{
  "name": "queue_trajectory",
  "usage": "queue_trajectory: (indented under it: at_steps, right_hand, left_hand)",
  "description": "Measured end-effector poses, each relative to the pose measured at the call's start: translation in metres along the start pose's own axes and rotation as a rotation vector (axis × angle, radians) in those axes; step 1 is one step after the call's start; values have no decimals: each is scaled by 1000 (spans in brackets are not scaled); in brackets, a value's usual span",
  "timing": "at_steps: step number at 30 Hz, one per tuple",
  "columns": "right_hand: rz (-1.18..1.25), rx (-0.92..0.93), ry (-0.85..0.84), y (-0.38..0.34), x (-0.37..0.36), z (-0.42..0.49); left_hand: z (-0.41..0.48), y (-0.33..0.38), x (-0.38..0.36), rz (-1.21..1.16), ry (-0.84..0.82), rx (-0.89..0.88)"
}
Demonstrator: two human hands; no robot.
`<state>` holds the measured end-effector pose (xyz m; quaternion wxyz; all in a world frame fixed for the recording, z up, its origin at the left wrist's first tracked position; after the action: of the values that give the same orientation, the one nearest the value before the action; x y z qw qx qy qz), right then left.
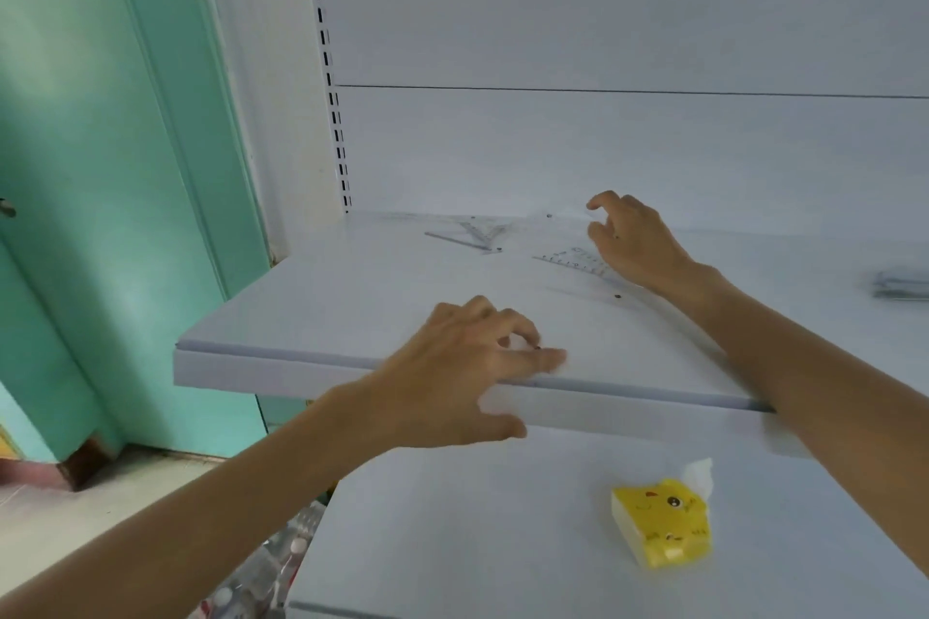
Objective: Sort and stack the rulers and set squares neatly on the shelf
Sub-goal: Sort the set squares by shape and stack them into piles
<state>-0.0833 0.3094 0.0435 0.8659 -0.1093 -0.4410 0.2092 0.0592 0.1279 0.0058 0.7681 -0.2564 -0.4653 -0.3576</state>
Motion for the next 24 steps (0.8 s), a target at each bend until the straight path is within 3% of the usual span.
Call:
queue_trajectory:
  at_steps: [4, 8, 12, 16, 20, 24]
  right_hand:
    - [-5, 41, -73, -9, 0, -5]
    - [115, 53, -93, -2, 11, -12]
    - [133, 66, -43, 8, 27, -22]
    - [60, 112, 18, 30, 54, -36]
    - [-18, 143, 103, 66, 93, -49]
    - [-27, 78, 159, 117, 136, -60]
  left_hand:
    - [-7, 16, 11, -29, 135, -116]
    - [-12, 19, 23, -231, 338, -34]
    - [18, 16, 40, -132, 449, 8]
    - [66, 22, 37, -4, 408, 14]
    - [116, 24, 9, -59, 255, 137]
    - [167, 47, -18, -128, 235, 177]
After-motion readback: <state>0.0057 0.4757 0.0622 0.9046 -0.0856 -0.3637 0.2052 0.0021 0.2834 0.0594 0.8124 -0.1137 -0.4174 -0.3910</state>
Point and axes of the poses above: each hand's wrist, its own z-axis towards the middle knuckle, its own x-axis out of the back of the hand, y = z × x, the point moved 8 cm from there along z, towards the middle knuckle, and after that the axes turned 9 degrees about y, right-handed, at the moved point
